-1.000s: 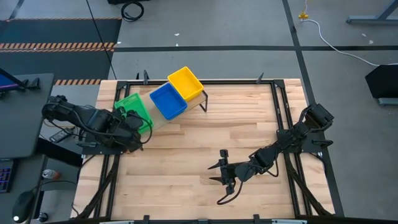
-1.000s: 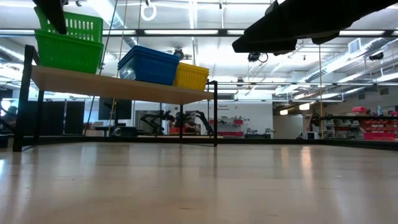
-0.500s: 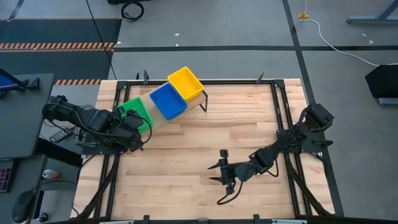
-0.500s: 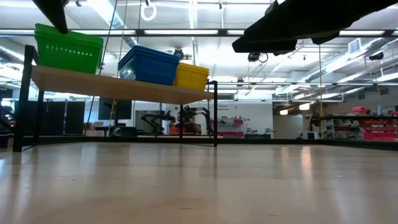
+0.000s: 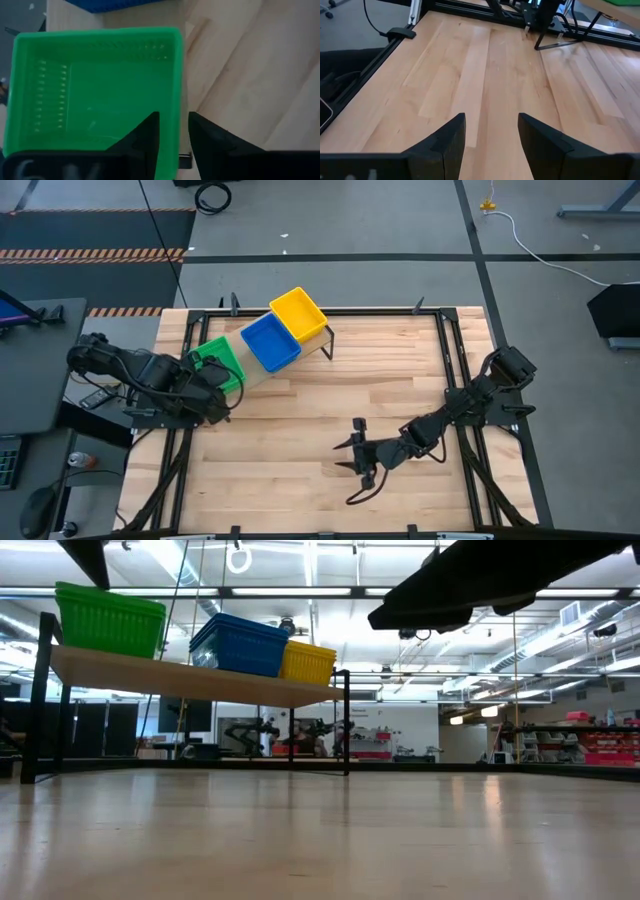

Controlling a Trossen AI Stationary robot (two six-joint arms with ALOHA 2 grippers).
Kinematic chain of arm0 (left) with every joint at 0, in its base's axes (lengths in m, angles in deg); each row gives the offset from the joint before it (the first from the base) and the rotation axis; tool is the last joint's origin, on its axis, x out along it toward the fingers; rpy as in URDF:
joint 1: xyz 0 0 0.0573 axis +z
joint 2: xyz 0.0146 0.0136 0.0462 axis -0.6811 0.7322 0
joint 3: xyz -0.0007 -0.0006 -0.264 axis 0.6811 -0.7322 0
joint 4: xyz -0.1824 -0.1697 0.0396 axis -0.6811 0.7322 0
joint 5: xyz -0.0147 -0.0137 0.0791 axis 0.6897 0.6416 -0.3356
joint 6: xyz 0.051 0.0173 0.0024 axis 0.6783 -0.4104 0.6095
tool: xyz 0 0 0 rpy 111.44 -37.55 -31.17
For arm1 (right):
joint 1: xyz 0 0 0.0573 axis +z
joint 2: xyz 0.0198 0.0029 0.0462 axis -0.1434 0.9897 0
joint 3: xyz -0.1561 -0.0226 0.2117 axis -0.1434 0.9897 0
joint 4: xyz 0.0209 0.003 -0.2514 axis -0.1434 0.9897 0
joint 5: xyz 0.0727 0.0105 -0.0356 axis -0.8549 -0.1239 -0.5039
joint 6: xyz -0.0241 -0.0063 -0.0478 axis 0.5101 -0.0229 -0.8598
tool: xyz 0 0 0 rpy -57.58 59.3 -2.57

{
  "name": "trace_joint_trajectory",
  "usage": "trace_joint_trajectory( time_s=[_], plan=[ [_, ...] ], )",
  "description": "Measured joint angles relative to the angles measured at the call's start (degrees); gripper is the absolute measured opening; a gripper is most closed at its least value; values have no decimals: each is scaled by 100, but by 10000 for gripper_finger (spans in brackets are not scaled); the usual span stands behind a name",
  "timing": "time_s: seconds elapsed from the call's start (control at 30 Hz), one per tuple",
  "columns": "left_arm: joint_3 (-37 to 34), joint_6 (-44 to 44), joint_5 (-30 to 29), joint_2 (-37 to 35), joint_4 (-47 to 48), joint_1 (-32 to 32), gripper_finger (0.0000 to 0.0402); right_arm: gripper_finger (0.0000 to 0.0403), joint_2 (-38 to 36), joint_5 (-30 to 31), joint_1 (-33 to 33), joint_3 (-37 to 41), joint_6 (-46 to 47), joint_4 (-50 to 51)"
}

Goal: Stack baskets on shelf by color
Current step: Adjust the baskets on the shelf

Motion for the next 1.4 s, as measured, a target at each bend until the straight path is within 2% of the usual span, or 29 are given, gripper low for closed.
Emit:
trace_joint_trajectory(
  time_s=[0.2, 0.3, 0.47, 0.57, 0.8, 0.93, 1.07, 1.23, 1.4],
  plan=[
    [359, 18, -35, 0, -211, 0, 105, 187, 0, 1, -43, 0, 10, -2],
    [424, 297, -204, -4, -821, 0, 101, 187, 0, 0, -43, 0, 9, -3],
    [432, 1551, -404, 224, -2335, 73, 98, 187, 0, 1, -55, 2, -9, -85],
    [429, 2366, -418, 503, -2890, 229, 98, 187, 0, -1, -76, 2, -31, -85],
    [426, 3407, -1179, 1114, -3029, 887, 107, 187, 0, 2, -41, 2, 261, -32],
    [426, 3818, -1296, 1200, -3216, 1328, 122, 187, 0, -12, 48, 2, 399, 13],
    [426, 4077, -1013, 1200, -3245, 1765, 151, 187, 0, -12, 58, 2, 423, -48],
    [426, 3941, 14, 1239, -3219, 2289, 194, 187, 0, 0, 49, 2, 506, -87],
    [423, 3943, 278, 1289, -3295, 2363, 218, 187, 0, 4, 50, 2, 668, -87]
  ],
)
